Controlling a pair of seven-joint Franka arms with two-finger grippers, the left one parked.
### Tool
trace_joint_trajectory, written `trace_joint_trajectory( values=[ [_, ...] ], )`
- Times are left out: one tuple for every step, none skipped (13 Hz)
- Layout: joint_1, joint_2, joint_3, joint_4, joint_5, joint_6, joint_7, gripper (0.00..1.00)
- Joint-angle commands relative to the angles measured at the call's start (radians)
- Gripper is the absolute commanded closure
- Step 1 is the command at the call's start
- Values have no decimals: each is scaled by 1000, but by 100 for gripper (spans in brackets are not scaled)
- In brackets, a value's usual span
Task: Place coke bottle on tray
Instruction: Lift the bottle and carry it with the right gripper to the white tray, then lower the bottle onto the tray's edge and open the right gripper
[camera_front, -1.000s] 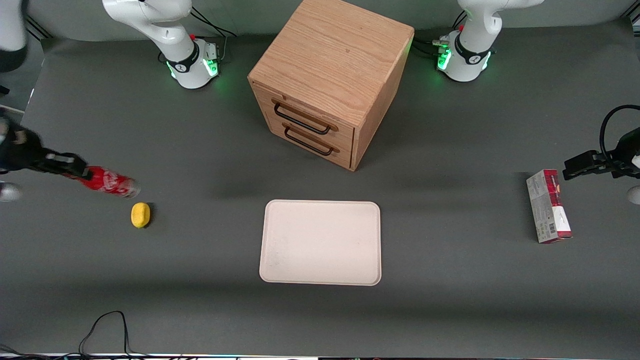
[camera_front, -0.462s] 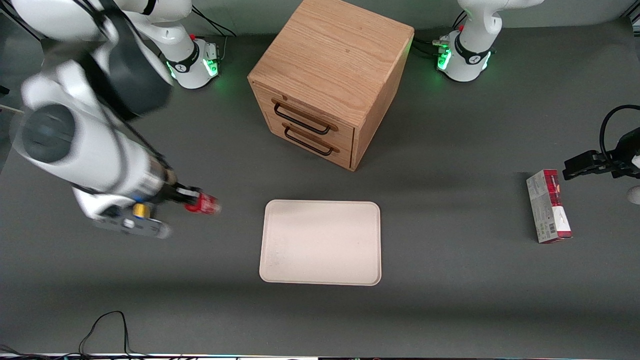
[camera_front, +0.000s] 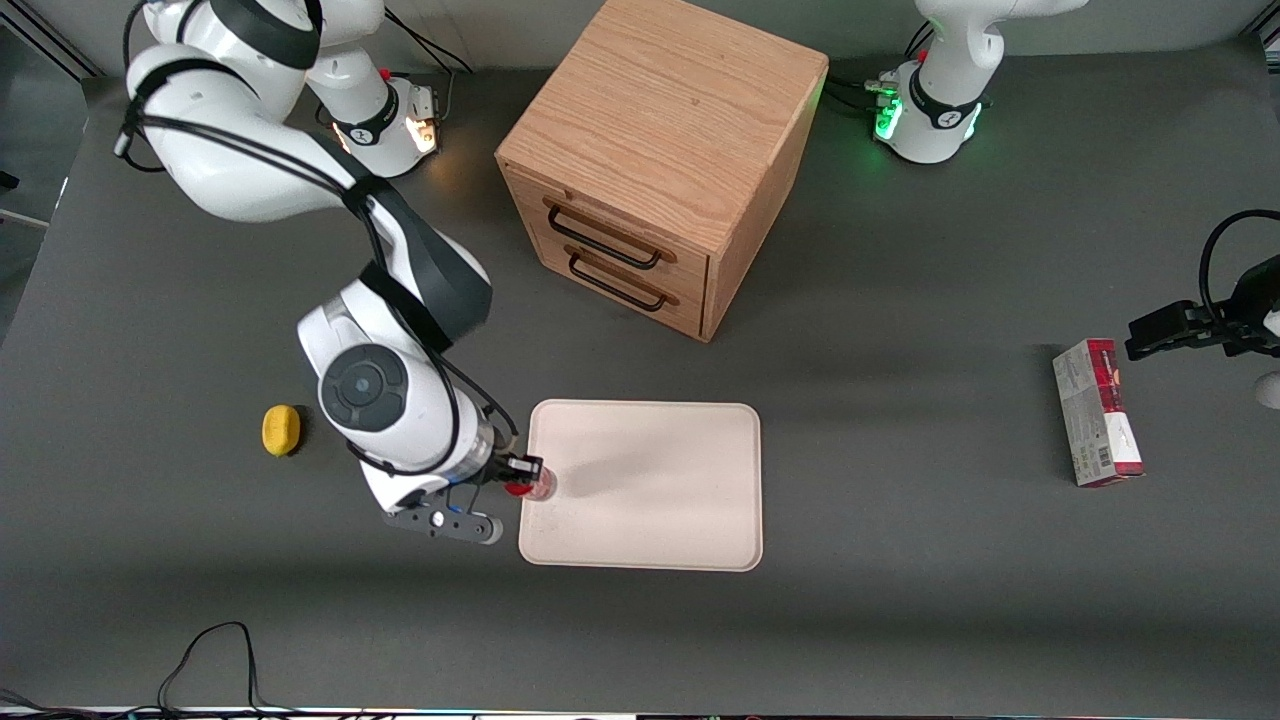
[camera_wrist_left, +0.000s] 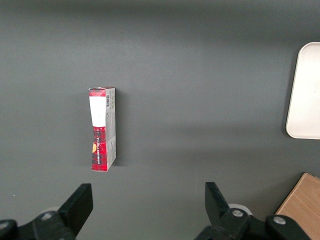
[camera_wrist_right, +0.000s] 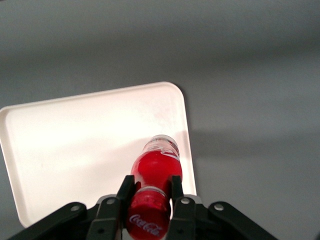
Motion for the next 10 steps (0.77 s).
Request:
trace_joint_trajectory(
  values=[
    [23, 71, 8, 53, -109, 40, 16, 100],
    [23, 87, 5, 52, -114, 71, 7, 100],
    [23, 96, 0, 50, -117, 91, 9, 100],
    [23, 96, -7, 49, -114, 115, 19, 100],
    [22, 96, -7, 49, -112, 137, 23, 83],
    [22, 98, -7, 47, -112, 143, 23, 59],
    [22, 96, -11, 27, -120, 143, 13, 1],
    [23, 94, -24, 15, -163, 142, 10, 0],
    [28, 94, -23, 13, -206, 139, 12, 0],
    [38, 79, -26, 12, -208, 137, 10, 0]
  ],
)
